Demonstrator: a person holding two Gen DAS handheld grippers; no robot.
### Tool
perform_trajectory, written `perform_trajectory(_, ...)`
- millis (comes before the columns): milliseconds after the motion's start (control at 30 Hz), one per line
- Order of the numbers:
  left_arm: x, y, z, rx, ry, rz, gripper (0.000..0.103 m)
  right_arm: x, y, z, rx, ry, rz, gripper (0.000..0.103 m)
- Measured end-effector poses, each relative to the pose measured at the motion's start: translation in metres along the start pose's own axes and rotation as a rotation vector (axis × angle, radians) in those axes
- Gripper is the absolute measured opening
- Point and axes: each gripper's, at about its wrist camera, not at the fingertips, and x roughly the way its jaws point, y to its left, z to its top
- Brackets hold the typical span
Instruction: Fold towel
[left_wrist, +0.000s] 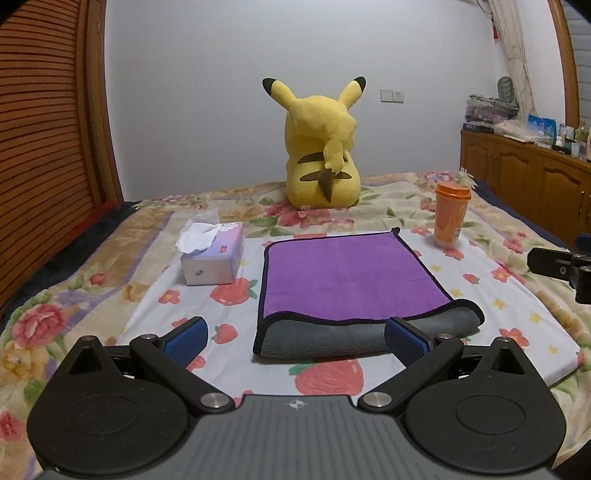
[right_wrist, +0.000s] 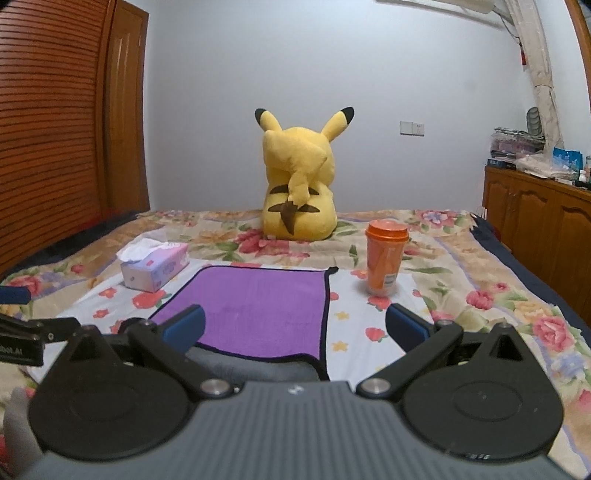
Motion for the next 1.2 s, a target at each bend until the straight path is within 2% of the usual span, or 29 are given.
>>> perform_trajectory(433, 0.034, 0.003, 0.003, 0.016, 0.045, -0.026, 0.103, 0.030, 0.003, 0.000, -0.013, 0.066, 0.019, 0.103)
perform_trajectory(567, 0.043, 0.006, 0.004, 0.011, 0.055, -0.042, 0.098, 0.042, 0.004, -0.001, -0.026, 0.106, 0.030, 0.103)
perform_trajectory(1200, 0.096, 0.023, 0.008, -0.006, 0.121, -0.064, 0.089, 0.092, 0.008, -0.009, -0.077, 0.256, 0.095, 0.103)
